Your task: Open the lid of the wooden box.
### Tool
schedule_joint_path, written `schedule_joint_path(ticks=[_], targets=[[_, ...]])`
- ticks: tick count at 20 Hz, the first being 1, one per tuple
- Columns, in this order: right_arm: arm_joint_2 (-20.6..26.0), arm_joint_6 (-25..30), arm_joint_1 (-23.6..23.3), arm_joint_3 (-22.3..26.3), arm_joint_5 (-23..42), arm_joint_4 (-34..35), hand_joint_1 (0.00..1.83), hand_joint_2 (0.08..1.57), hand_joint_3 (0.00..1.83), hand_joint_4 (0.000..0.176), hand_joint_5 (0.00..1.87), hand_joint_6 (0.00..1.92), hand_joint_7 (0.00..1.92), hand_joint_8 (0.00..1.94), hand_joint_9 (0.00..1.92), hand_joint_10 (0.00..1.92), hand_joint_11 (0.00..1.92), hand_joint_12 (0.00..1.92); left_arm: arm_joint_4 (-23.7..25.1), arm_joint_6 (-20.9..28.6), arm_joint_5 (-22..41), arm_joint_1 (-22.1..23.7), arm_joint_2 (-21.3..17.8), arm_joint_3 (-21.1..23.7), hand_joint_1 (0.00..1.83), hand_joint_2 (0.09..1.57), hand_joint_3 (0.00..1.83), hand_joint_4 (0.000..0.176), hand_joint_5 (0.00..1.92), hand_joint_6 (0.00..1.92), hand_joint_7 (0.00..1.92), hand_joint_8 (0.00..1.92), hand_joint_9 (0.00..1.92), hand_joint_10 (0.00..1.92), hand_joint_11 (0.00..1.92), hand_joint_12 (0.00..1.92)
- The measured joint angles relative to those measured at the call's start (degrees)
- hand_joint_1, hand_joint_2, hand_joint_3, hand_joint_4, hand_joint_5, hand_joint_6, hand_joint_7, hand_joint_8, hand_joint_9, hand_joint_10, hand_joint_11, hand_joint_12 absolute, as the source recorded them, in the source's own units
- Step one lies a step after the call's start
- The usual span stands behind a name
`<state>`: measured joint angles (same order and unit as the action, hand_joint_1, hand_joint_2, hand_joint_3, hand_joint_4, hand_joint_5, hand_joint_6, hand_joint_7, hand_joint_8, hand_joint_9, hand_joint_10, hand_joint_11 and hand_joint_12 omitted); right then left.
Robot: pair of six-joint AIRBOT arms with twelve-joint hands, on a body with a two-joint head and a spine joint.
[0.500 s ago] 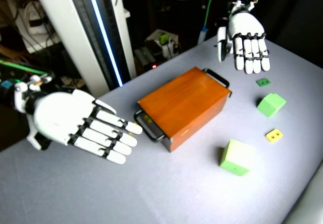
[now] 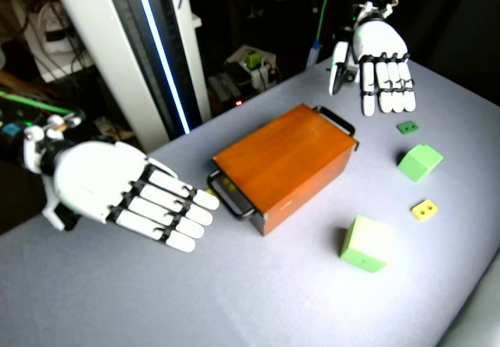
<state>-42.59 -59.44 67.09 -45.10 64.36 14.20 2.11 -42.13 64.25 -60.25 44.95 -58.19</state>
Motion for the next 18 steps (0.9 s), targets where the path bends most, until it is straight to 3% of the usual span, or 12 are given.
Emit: schedule_joint_path(ticks=[2, 5, 8, 13, 18], targets=[[0.0, -0.09, 0.02, 0.0, -0.13, 0.35, 0.36, 1.38, 0.01, 0.0, 0.0, 0.0, 0.0, 0.0, 0.0, 0.0, 0.0, 0.0, -1.66, 0.0, -0.28, -1.62, -0.26, 0.33, 0.27, 1.33, 0.0, 0.0, 0.27, 0.01, 0.11, 0.01, 0.0, 0.0, 0.0, 0.0], [-0.02, -0.52, 0.42, 0.0, -0.85, 0.74, 0.44, 1.38, 0.0, 0.0, 0.0, 0.0, 0.0, 0.0, 0.0, 0.0, 0.0, 0.0, -2.47, 0.17, -0.35, -3.93, -0.37, 1.07, 0.34, 1.32, 0.0, 0.0, 0.34, 0.02, 0.19, 0.02, 0.06, 0.02, 0.0, 0.0], [-0.04, -0.59, 0.42, -0.02, -1.29, 1.05, 0.41, 1.38, 0.0, 0.0, 0.0, 0.0, 0.0, 0.0, 0.0, 0.0, 0.0, 0.0, -3.06, 0.66, -0.48, -6.12, -0.37, 1.51, 0.25, 1.34, 0.0, 0.0, 0.32, 0.0, 0.19, 0.01, 0.07, 0.01, 0.0, 0.0], [-0.87, -0.63, 0.42, -0.33, -2.58, 1.03, 0.34, 1.4, 0.0, 0.0, 0.0, 0.0, 0.0, 0.0, 0.0, 0.0, 0.0, 0.0, -2.32, 2.14, -0.46, -6.6, -0.28, 1.6, 0.28, 1.34, 0.0, 0.0, 0.33, 0.0, 0.22, 0.01, 0.1, 0.02, 0.0, 0.0], [-1.97, -0.63, 0.42, -0.76, -4.48, 0.92, 0.4, 1.38, 0.0, 0.0, 0.0, 0.0, 0.0, 0.0, 0.0, 0.0, 0.0, 0.0, -0.35, 3.8, -2.03, -6.58, 1.09, 1.07, 0.24, 1.35, 0.0, 0.0, 0.3, 0.0, 0.18, 0.0, 0.06, 0.0, 0.0, 0.0]])
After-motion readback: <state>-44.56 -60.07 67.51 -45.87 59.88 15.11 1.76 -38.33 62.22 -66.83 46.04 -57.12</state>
